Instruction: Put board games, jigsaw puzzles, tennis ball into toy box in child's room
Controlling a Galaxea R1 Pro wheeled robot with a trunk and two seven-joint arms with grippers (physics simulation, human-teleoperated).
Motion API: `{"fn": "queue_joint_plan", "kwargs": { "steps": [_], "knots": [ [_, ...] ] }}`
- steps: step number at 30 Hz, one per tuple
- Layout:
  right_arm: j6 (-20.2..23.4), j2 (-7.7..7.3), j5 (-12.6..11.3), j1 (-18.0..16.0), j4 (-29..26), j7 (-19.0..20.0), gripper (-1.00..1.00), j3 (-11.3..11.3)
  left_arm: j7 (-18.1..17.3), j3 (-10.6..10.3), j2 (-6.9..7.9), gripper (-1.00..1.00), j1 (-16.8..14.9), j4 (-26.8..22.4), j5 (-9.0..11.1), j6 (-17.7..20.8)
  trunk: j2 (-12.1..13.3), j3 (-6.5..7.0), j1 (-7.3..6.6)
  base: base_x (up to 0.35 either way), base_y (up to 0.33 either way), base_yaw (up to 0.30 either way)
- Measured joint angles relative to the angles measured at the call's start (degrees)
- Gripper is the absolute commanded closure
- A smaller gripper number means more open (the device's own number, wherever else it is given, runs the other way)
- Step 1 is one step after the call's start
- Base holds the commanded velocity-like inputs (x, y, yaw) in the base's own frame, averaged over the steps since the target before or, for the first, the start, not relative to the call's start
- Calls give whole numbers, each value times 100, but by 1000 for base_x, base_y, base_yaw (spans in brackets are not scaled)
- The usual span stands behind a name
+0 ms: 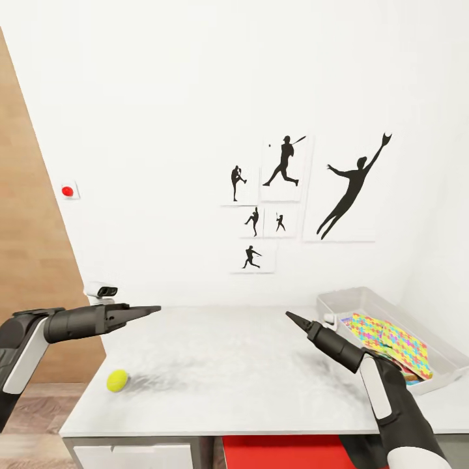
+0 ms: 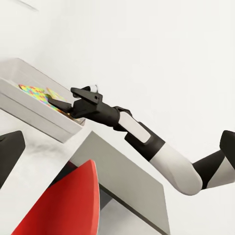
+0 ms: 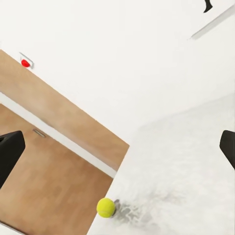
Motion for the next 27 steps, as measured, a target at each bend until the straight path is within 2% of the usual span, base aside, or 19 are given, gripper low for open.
{"fn": "queue_joint_plan", "kwargs": {
  "steps": [8,18,27],
  "knots": [
    [0,5,15,-3,-10,-9,-100,8,-2,0,-20,-100,2,14,-3,0,0,0,1,-32,11,158],
    [0,10,19,-3,6,-12,-100,2,6,3,-29,-100,1,16,-11,0,1,-3,3,-215,140,259],
    [-2,4,-19,-1,-6,-3,-100,-2,14,15,-33,-100,0,86,-19,-8,1,-8,2,-205,161,53]
  ]
}}
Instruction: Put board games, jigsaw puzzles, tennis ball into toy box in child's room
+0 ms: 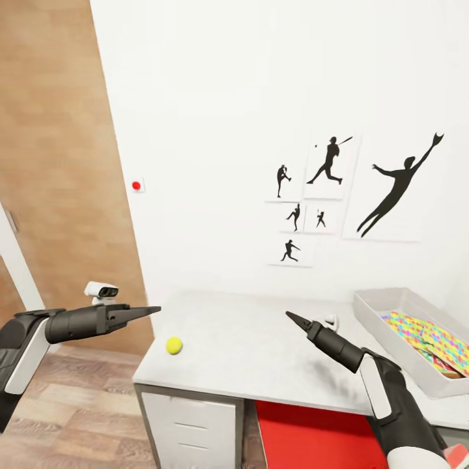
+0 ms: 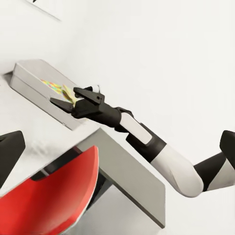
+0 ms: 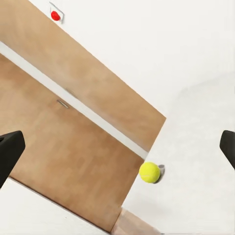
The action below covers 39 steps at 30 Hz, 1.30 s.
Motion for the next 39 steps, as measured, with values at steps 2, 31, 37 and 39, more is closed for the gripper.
{"fn": "queue_joint_plan", "kwargs": {
  "steps": [2,31,37,39],
  "knots": [
    [1,4,26,-1,7,-7,-100,9,1,-4,-1,-100,0,13,-1,-4,0,0,0,-190,146,3],
    [250,64,-57,-1,-720,-3553,-100,1115,1,1,14,-100,0,18,-2,-1,-1,-1,-3,12,97,0],
    [366,160,-163,6,-883,-4283,-100,1272,1,5,32,-100,0,19,-2,0,-2,-1,-3,86,173,0],
    [375,164,-190,7,-997,-4333,-100,1292,3,6,33,-100,0,23,-6,-4,-1,-1,-3,52,180,0]
  ]
}}
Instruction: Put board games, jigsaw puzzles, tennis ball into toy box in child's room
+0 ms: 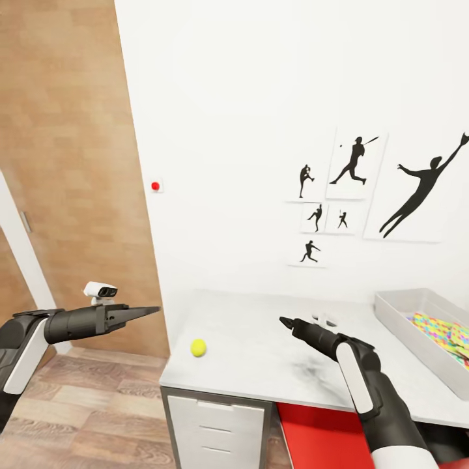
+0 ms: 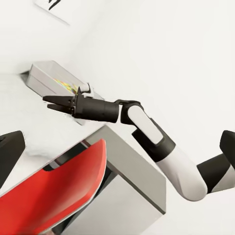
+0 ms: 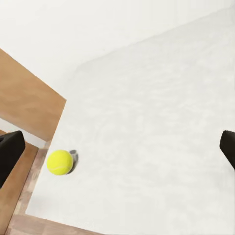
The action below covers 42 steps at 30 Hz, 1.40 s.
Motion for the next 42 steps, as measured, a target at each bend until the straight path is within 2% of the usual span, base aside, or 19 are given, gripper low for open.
{"fn": "queue_joint_plan", "kwargs": {
  "steps": [2,13,18,20,23,24,26,27,32,36,42],
  "knots": [
    [0,4,-21,1,-152,-48,-100,30,5,-4,-6,-100,0,2,1,-1,0,0,0,13,220,0],
    [-28,17,2,1,-177,-98,-100,79,12,-5,-10,-100,0,3,-5,-4,1,0,1,3,207,0],
    [-5,30,44,1,-163,-259,-100,204,20,-4,-19,-100,0,3,-6,-11,1,0,1,7,123,0],
    [5,61,70,1,-153,-490,-100,323,21,-5,-22,-100,0,4,-6,-8,1,0,1,2,145,0],
    [23,229,111,5,-107,-1005,-100,533,23,-5,-24,-100,0,4,-6,-6,1,0,1,13,158,0],
    [29,339,106,7,-64,-1350,-100,644,23,-4,-27,-100,-1,4,-9,-8,1,0,0,45,162,0],
    [36,453,111,7,-10,-1738,-100,754,27,-1,-29,-100,0,5,-11,-10,0,0,0,71,150,0],
    [38,544,108,5,42,-2093,-100,851,29,0,-31,-100,0,5,-12,-11,0,0,0,93,132,0],
    [12,732,90,-5,171,-2960,-100,1169,30,3,-28,-100,0,4,-14,-12,0,0,-1,129,107,0],
    [-10,791,72,-11,226,-3183,-100,1296,34,3,-30,-100,0,3,-16,-16,0,0,-2,200,124,0],
    [-26,814,62,-10,248,-3247,-100,1343,34,3,-27,-100,0,5,-15,-13,0,0,-1,210,196,0]
  ]
}}
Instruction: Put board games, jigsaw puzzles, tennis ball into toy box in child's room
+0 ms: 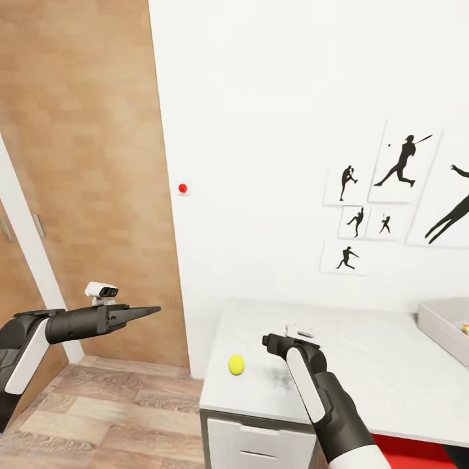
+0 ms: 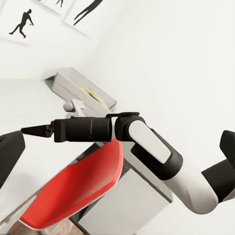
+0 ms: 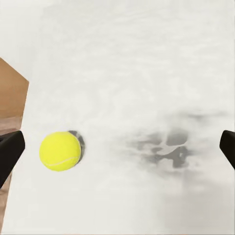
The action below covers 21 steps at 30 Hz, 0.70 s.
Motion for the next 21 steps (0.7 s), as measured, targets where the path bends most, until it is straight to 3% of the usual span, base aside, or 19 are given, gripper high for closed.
{"fn": "queue_joint_plan", "kwargs": {
  "steps": [7,21],
  "knots": [
    [2,-1,-1,2,13,2,-100,8,-1,-1,-1,-100,0,0,0,0,0,0,1,56,224,0],
    [7,25,12,-43,276,12,-100,8,-2,0,-6,-100,0,0,-7,-8,0,0,1,89,57,0]
  ]
}}
